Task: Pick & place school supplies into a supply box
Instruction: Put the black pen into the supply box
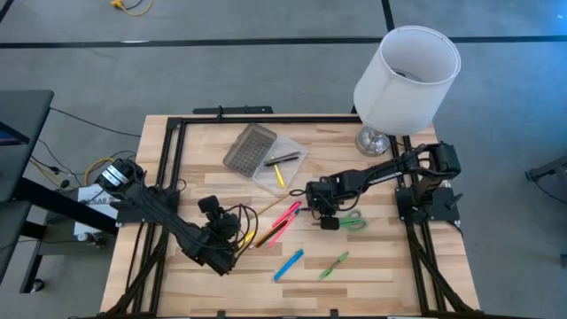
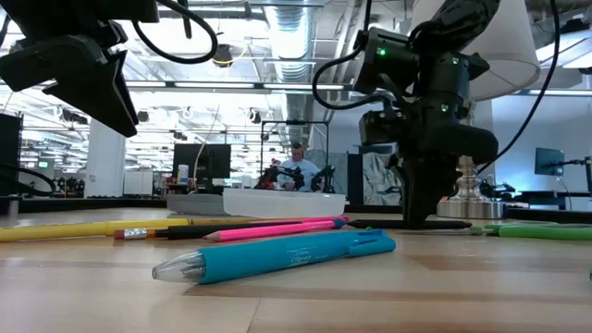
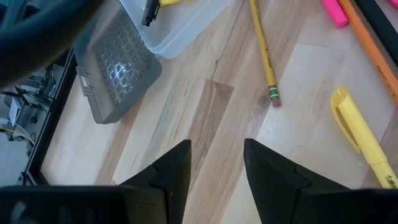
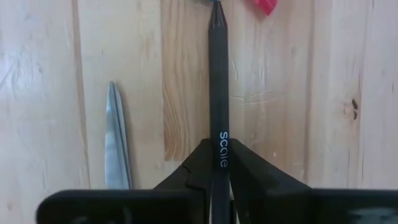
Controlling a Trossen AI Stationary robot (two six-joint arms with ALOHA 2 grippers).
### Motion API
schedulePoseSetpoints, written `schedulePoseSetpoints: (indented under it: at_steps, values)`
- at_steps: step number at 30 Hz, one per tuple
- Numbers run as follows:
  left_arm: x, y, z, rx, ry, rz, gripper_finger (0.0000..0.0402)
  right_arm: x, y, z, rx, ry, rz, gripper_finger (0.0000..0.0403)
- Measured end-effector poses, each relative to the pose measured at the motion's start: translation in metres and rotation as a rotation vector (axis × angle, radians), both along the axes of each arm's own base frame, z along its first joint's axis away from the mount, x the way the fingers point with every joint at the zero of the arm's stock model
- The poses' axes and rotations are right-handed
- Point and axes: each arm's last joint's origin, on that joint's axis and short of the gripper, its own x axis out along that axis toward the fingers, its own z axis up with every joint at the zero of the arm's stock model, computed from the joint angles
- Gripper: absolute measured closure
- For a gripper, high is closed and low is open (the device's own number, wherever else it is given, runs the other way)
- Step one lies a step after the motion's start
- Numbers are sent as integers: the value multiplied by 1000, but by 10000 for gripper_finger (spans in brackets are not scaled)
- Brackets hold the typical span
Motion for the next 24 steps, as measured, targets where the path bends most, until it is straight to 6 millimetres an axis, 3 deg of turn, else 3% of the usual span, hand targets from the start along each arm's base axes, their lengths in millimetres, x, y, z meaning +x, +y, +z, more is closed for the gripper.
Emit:
schedulePoseSetpoints:
  at_steps: [5,14,24]
  values:
    - [0,0,0,16,-11,-3,258,0,0,0,-11,-4,34,388]
    - [0,0,0,19,-13,-4,258,0,0,0,-19,-5,62,374]
    - [0,0,0,19,-13,-5,258,2,4,2,-45,-5,128,391]
